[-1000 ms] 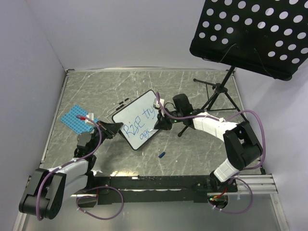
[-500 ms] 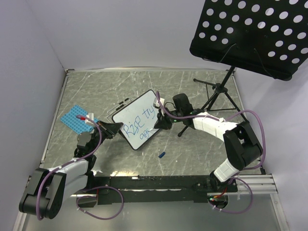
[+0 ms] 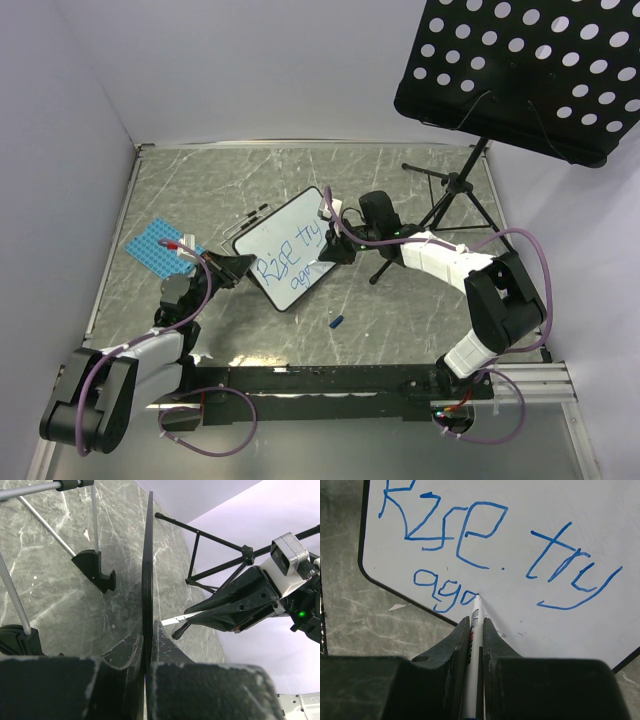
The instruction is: Write a sentence on the whiteboard
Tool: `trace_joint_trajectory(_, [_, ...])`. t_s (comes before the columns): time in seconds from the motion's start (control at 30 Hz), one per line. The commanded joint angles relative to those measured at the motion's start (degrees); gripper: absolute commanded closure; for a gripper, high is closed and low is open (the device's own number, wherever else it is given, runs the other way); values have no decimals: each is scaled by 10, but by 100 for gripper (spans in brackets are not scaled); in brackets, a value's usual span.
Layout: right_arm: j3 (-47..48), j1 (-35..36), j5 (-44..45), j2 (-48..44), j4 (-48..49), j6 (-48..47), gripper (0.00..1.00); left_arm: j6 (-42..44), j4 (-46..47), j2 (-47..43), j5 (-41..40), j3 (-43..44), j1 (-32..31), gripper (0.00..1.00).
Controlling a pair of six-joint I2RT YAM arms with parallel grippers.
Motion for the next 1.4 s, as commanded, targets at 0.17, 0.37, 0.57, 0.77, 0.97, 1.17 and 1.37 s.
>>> trace_joint_trajectory(0.17, [10, -1, -6, -10, 17, -12, 100, -3, 50, -7, 10, -44, -5, 99])
trace_joint_trajectory(0.37, [-6, 0, -7, -19, 4, -23, 100, -1, 45, -11, 8, -44, -5, 99])
trace_joint_trajectory(0.57, [-20, -1, -10, -29, -7, -34, 100, -1, 43, -10, 6, -44, -5, 99])
trace_joint_trajectory(0.77, [-27, 0, -4, -34, -9, -39, 100, -1, 45, -7, 6, -41, -5, 99])
trace_joint_trajectory(0.97, [-15, -6, 4, -38, -7, -32, 100, -2, 43, -8, 8, -41, -5, 99])
trace_joint_trajectory(1.17, [-4, -15, 1, -49, -7, -26, 100, 1, 38, -12, 7, -41, -5, 99])
trace_joint_trajectory(1.37, [0, -21, -12, -72, -7, -13, 100, 1, 45, -8, 9, -42, -5, 99])
